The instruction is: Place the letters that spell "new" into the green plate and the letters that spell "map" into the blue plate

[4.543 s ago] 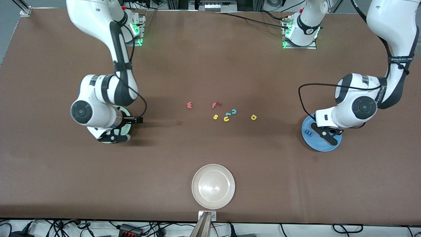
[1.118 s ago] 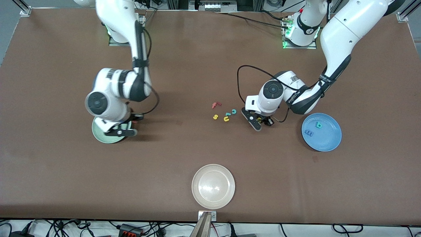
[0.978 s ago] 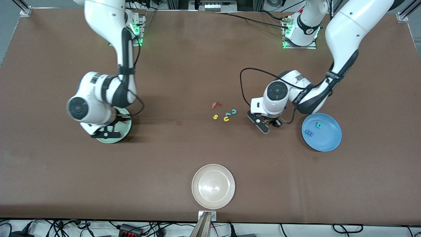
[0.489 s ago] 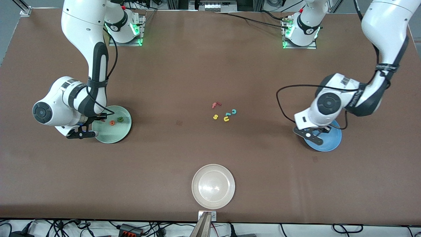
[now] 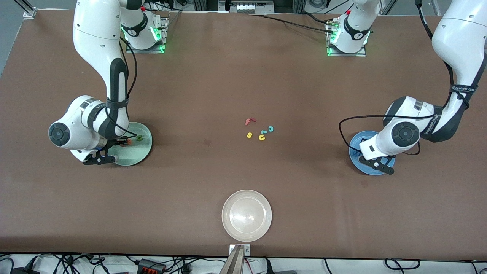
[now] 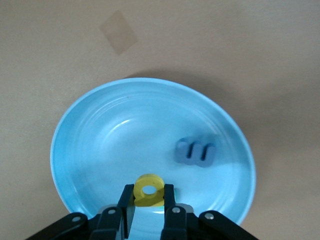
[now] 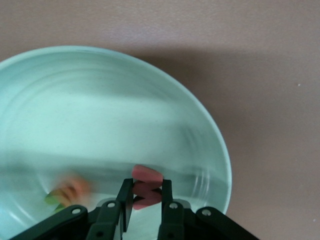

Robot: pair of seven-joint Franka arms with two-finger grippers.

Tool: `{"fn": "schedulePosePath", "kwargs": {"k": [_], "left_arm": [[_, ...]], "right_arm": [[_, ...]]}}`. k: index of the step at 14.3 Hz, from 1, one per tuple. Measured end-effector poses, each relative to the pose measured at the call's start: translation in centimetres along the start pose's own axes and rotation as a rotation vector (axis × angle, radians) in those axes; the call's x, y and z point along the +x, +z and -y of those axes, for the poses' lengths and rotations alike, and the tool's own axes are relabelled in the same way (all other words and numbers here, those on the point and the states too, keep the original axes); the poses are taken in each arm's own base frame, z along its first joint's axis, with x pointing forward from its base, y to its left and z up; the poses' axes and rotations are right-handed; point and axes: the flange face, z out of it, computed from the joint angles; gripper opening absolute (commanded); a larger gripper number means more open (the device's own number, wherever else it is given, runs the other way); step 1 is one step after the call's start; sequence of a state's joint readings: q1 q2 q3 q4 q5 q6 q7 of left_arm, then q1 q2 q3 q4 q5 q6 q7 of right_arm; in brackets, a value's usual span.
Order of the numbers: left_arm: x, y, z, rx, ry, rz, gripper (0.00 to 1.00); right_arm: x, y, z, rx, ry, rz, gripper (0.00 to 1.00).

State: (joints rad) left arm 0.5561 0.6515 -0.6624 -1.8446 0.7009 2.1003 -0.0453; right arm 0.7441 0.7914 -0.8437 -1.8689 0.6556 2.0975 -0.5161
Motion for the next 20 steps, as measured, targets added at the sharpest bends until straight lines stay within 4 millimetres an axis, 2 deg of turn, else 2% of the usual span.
{"fn": "schedulePosePath", "kwargs": {"k": [1,2,3,5,6,9,11,13,15,17,18,20], "left_arm": [[0.0,0.1,0.3,-0.003,-0.005,-0.001,1.0],[0.1,0.0,0.4,-0.002,-0.008,-0.005,1.0],[0.3,-0.5,0.5,0.0,-0.011,-0.012,1.0],[0.7,-2.1,1.1,0.012,-0.022,-0.016,1.0],[1.1,-3.6,1.2,0.012,-0.03,-0.013,1.0],[1.8,-10.2,1.7,-0.037,-0.091,0.034,1.0],[1.4,-15.2,2.7,-0.087,-0.14,0.054,1.0],[0.4,-20.1,4.0,-0.149,-0.185,0.074,1.0],[-0.7,-24.2,5.6,-0.183,-0.222,0.049,1.0],[-1.7,-27.5,6.5,-0.188,-0.251,0.003,1.0],[-2.2,-28.9,6.5,-0.187,-0.267,-0.014,1.0],[-3.5,-31.5,6.2,-0.191,-0.313,-0.034,1.0]], "right_arm": [[0.0,0.1,-0.2,0.002,0.002,0.001,0.25],[0.0,0.1,-0.2,0.003,0.001,0.002,0.73],[0.0,0.2,-0.2,0.003,0.001,0.002,1.0],[0.1,0.1,-0.1,0.003,-0.001,0.0,1.0],[0.2,-0.1,0.0,0.003,-0.003,-0.003,1.0],[0.9,-1.9,-0.4,-0.005,-0.001,-0.034,1.0],[1.1,-4.6,-1.6,-0.001,0.02,-0.051,1.0],[1.2,-8.3,-2.1,0.031,0.055,-0.043,1.0],[1.1,-12.7,-1.8,0.064,0.093,-0.021,1.0],[1.0,-16.7,-0.4,0.08,0.114,-0.011,1.0],[1.1,-17.9,0.4,0.082,0.118,-0.011,1.0],[1.3,-18.6,1.7,0.076,0.118,-0.015,1.0]]}}
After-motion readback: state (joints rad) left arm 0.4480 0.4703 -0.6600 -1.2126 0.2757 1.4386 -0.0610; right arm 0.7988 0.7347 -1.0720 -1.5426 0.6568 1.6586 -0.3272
